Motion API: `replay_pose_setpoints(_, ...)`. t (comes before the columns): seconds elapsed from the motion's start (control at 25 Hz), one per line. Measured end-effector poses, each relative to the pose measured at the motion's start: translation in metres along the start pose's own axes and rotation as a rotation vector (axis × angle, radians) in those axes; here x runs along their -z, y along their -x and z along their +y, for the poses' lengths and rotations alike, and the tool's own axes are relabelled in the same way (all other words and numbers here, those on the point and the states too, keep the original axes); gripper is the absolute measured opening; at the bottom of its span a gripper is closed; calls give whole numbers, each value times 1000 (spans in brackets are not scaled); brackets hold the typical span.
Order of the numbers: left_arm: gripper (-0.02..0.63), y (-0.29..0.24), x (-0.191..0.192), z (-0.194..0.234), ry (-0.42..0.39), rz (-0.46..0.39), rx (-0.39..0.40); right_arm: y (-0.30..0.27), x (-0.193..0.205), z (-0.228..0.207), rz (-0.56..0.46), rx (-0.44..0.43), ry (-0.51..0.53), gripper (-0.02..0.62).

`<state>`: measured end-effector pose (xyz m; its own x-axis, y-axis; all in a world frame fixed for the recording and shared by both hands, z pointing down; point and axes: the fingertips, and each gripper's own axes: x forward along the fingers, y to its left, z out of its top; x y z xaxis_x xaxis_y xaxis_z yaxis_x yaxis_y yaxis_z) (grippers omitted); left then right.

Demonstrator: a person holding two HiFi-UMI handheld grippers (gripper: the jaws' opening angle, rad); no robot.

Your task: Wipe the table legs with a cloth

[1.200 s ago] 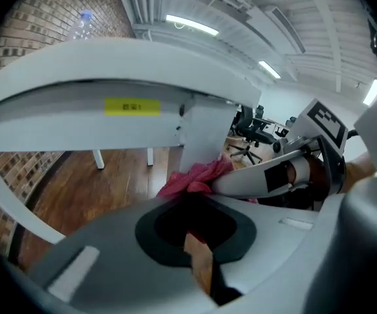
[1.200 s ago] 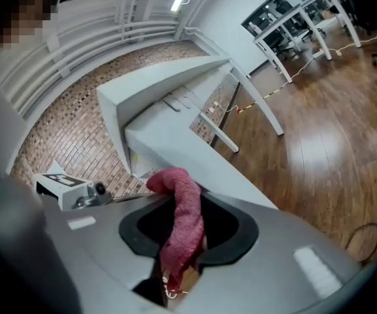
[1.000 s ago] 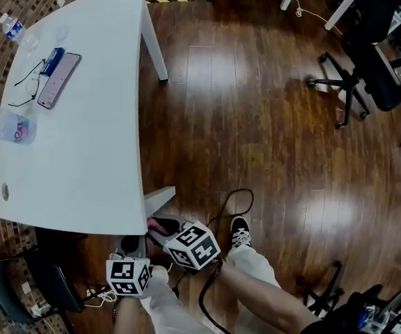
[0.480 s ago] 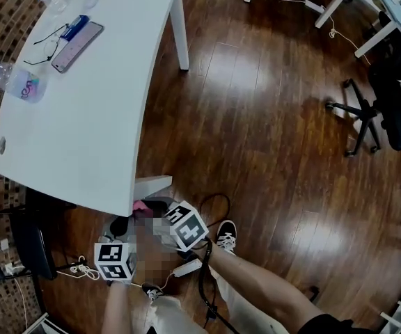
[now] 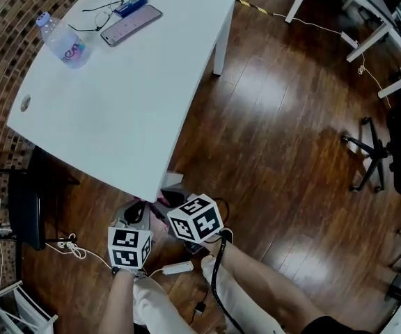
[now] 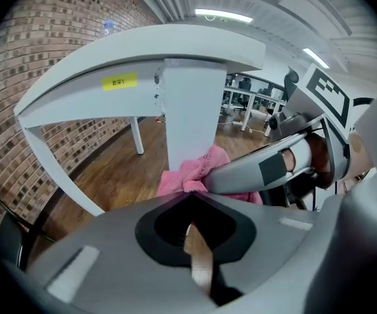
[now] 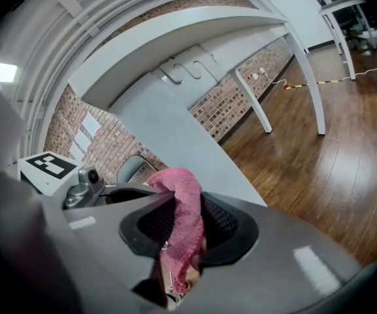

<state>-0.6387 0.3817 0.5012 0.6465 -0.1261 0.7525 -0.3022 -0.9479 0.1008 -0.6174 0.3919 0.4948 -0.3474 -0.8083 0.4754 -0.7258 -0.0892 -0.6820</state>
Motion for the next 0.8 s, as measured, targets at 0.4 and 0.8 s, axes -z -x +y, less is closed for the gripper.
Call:
replay_pose_setpoints(0.4, -8, -9, 7, -2, 89, -13, -23, 0, 5, -7, 12, 3, -6, 91)
replay_pose_setpoints(0.8, -6, -44, 32, -13, 69, 40, 10, -5, 32, -44, -2, 10, -86, 91)
